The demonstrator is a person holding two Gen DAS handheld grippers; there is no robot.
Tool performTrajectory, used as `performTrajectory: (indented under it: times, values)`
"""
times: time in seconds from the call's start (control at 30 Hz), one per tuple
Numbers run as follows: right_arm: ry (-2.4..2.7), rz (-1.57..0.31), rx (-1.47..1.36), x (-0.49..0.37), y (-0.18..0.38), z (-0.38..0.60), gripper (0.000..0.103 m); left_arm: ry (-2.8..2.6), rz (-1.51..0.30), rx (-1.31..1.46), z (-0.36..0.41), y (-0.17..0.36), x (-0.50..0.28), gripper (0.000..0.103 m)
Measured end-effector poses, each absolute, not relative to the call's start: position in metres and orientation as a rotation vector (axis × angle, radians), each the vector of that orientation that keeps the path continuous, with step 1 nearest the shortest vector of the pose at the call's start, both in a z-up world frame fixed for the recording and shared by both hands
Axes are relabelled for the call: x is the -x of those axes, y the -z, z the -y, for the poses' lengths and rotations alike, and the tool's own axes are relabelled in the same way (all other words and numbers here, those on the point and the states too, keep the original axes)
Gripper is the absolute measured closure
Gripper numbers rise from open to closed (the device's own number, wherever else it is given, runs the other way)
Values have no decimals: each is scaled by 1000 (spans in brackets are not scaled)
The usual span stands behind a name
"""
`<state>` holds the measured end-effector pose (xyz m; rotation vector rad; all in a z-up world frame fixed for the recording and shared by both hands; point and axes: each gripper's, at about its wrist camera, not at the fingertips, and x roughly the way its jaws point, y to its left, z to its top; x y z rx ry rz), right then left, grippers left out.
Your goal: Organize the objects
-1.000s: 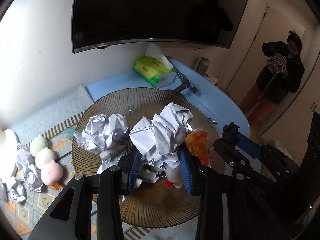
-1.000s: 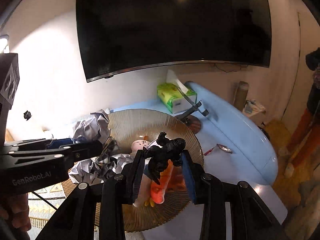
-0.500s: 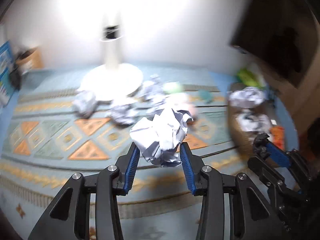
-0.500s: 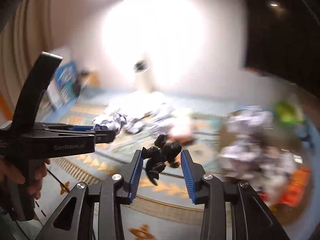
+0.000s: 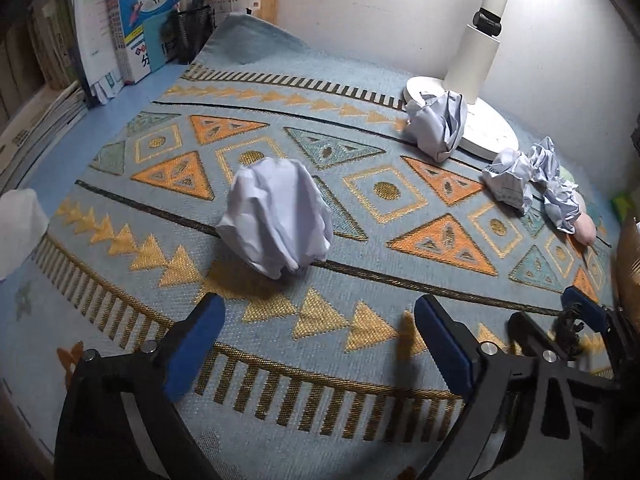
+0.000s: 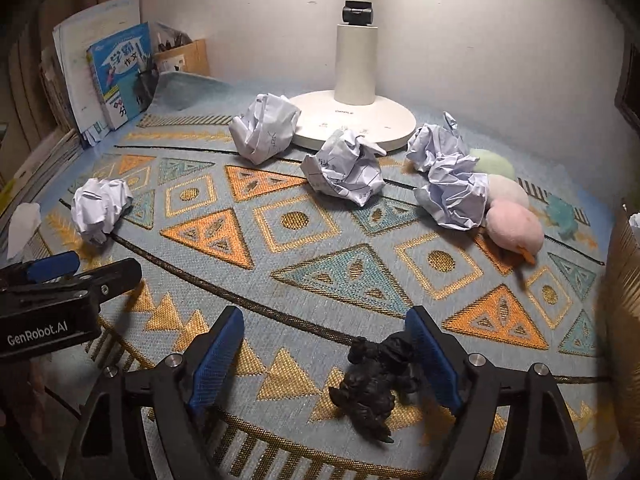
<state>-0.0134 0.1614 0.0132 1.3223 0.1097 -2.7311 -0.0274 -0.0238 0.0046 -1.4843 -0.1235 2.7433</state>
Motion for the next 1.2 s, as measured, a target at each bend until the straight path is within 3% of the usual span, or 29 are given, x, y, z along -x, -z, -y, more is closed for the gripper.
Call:
performTrajectory:
  times: [0.13,0.27,0.37,0.47,0.57,0.67,0.77,0.83,0.93,0.97,1.0,1.03,1.07,1.2]
  values:
    - [2788,-56,-1307,-3,-32,-184,21,-2735,152,1494,19,-9,24,5]
    - [2889,64,-1239,-33,-49,-214,7,-2774,130,1353,3,-35,9,2]
    - [2853,179,-1314,-37,-42,-230,7,-2805,53,1332,-1,-39,1,2]
    - [2781,257,-1382,-34,-31,-231,7,-2824,114,1354,14,-37,-7,2]
    - [2720,210,-1444,-27,-19,-216,8,-2814,171,1423,33,-27,-13,2]
    - [2731,34,-1407,-23,-15,-195,14,-2856,201,1426,51,-25,-18,2]
    - [2745,-94,-1363,-17,-11,-177,14,-2929,115,1375,61,-27,4,2]
    - [2750,-76,-1361,-12,-12,-173,22,-2985,-27,1378,63,-27,27,2]
    - [2737,-135,-1313,-8,-16,-163,54,-2986,-51,1415,72,-21,55,2]
    - [2726,-174,-1302,-8,-17,-158,65,-2948,-27,1436,75,-16,62,6]
    - [2715,-211,-1305,-7,-18,-155,65,-2905,5,1450,77,-11,68,15]
    - [2698,-203,-1295,-8,-21,-154,65,-2868,35,1467,77,-7,72,50]
    - [2682,-158,-1277,-11,-25,-157,65,-2853,54,1487,76,-7,74,57]
    - [2727,-32,-1159,-36,-59,-184,65,-2781,148,1375,58,-33,63,58]
